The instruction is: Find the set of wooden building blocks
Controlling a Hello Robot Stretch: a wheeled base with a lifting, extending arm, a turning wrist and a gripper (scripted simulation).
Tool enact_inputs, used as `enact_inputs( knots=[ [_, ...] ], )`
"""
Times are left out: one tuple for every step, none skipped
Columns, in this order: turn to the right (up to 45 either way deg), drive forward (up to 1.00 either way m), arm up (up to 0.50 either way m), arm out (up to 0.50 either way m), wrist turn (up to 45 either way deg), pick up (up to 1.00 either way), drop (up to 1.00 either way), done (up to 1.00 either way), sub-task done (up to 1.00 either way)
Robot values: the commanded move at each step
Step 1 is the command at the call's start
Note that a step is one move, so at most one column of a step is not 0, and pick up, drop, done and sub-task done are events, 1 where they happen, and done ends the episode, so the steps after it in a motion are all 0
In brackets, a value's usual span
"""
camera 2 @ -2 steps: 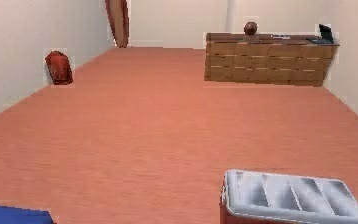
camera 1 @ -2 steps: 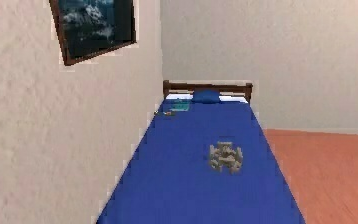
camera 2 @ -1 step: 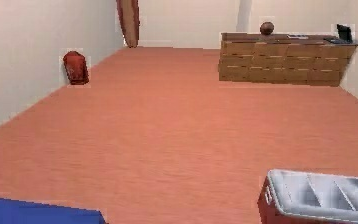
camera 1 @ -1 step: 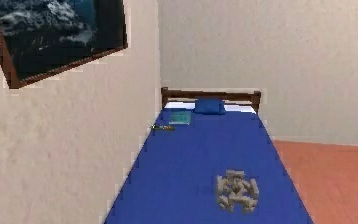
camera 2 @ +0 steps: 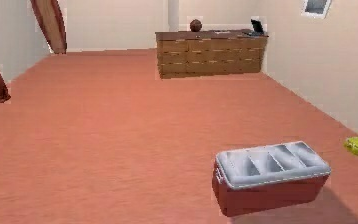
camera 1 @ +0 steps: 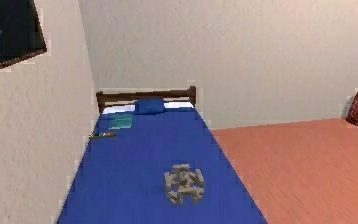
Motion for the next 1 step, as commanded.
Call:
enact_inputs(
  knots=[
    [0.0, 0.0, 0.0, 0.0, 0.0, 0.0, 0.0, 1.0, 0.0]
  ],
)
